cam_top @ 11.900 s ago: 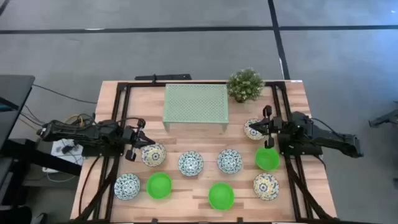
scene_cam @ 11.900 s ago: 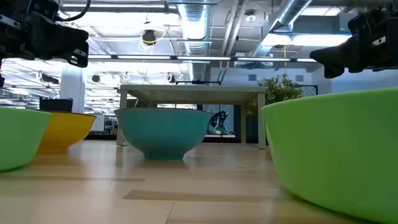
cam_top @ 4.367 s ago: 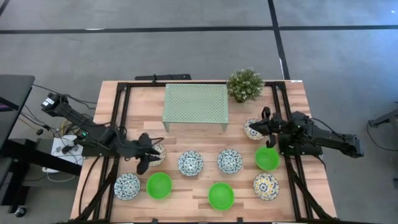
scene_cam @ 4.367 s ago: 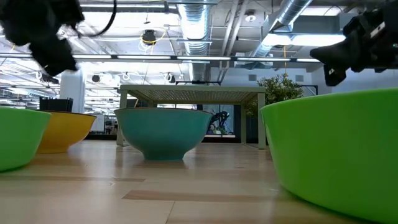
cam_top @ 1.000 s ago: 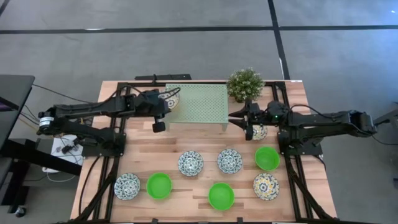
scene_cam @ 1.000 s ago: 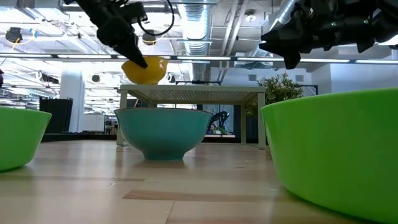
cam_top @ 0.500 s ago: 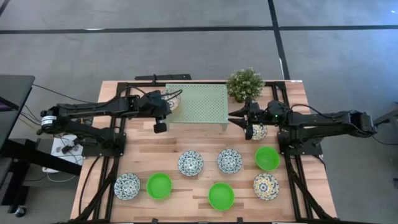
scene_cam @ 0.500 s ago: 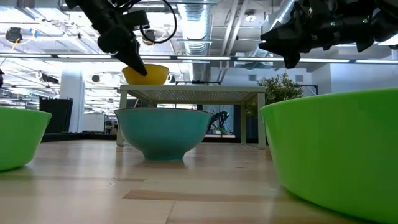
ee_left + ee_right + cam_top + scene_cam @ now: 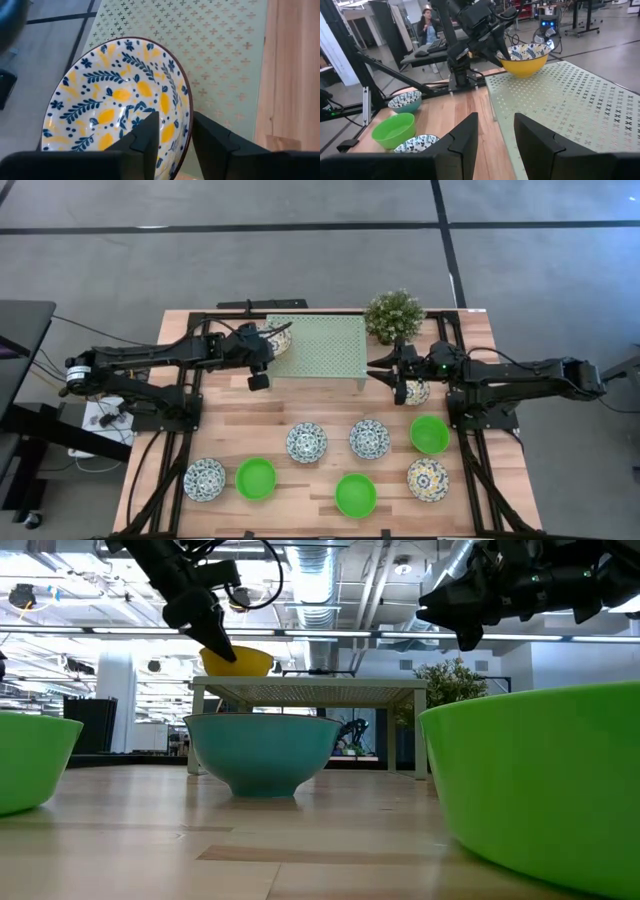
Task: Pick & Place Mini bowls
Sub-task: Put the left yellow and white bowl on the shelf, then put the middle blue and white bowl on the shelf
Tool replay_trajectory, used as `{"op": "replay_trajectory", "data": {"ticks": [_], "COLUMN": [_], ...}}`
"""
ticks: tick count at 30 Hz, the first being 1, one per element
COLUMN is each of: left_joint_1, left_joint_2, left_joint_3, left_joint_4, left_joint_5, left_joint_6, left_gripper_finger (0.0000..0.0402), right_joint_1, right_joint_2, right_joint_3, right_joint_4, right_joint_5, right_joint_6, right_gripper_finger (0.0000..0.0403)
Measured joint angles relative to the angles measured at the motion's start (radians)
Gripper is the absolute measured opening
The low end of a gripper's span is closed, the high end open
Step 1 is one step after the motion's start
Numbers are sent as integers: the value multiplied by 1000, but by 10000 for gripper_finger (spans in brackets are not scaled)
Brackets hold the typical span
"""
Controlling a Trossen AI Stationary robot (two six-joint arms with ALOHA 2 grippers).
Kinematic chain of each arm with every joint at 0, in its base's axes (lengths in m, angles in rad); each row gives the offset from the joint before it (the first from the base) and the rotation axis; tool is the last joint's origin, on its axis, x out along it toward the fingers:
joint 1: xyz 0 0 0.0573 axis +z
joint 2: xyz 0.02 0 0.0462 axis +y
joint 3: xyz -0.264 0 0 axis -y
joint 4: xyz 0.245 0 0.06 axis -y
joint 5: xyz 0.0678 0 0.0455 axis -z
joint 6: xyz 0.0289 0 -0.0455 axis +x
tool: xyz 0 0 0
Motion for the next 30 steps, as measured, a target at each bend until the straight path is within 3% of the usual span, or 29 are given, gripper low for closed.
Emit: {"op": "replay_trajectory", "data": {"ticks": [11, 18, 24, 30], "left_joint_1": [-67, -197, -365, -522], "left_joint_2": [-6, -12, -12, -12], "left_joint_3": [0, 0, 0, -8], "left_joint_4": [116, 182, 232, 247], "left_joint_5": [-1, -67, -49, -16], "left_joint_6": [0, -5, -147, -287], "left_gripper_finger": [183, 178, 163, 150], "right_joint_1": [0, 0, 0, 25], "right_joint_2": [2, 61, 147, 206], "right_joint_3": [0, 0, 0, 0], "right_joint_4": [-4, -20, 14, 72], "right_joint_5": [0, 0, -9, -140], "right_joint_6": [0, 2, 4, 11], "right_gripper_finger": [122, 122, 122, 122]}}
